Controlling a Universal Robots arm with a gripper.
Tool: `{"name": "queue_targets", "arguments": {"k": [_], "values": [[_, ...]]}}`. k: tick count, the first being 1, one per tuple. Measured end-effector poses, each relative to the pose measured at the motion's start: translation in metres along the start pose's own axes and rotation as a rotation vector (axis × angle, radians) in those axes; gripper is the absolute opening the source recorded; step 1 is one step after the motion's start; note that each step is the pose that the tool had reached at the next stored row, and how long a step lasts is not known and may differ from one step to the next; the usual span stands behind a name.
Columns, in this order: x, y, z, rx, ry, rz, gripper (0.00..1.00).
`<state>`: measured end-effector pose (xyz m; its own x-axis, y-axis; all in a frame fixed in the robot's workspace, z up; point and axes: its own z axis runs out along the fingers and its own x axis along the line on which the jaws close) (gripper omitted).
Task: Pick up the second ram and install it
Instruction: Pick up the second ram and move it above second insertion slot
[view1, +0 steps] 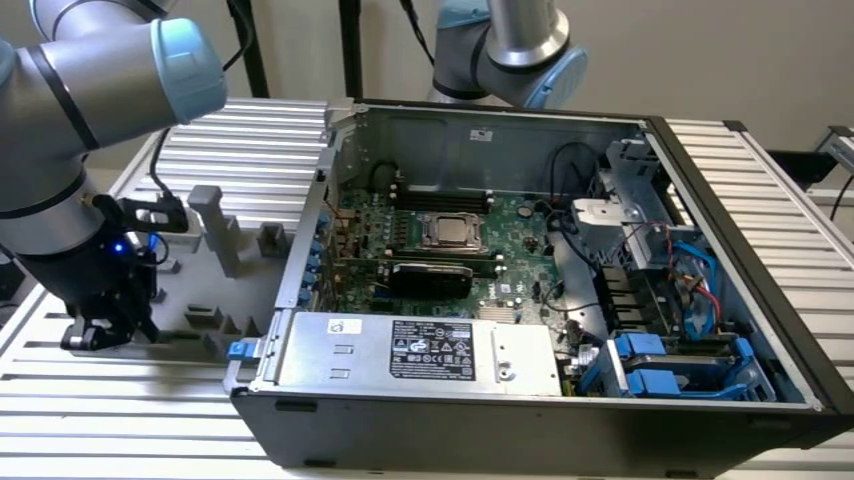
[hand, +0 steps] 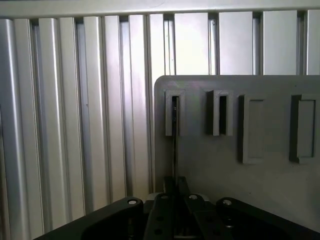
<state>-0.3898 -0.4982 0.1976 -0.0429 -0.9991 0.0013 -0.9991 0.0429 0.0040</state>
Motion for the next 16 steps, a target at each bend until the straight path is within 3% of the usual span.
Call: {"name": "queue_targets", "arguments": {"k": [7,16], "values": [[0.000,0.0000,-0.0173,-0.0001,0.0000,0.000,0.14],[0.000,-0.0003,-0.0571,-0.0008,0.0001,0.000,0.14]]}}
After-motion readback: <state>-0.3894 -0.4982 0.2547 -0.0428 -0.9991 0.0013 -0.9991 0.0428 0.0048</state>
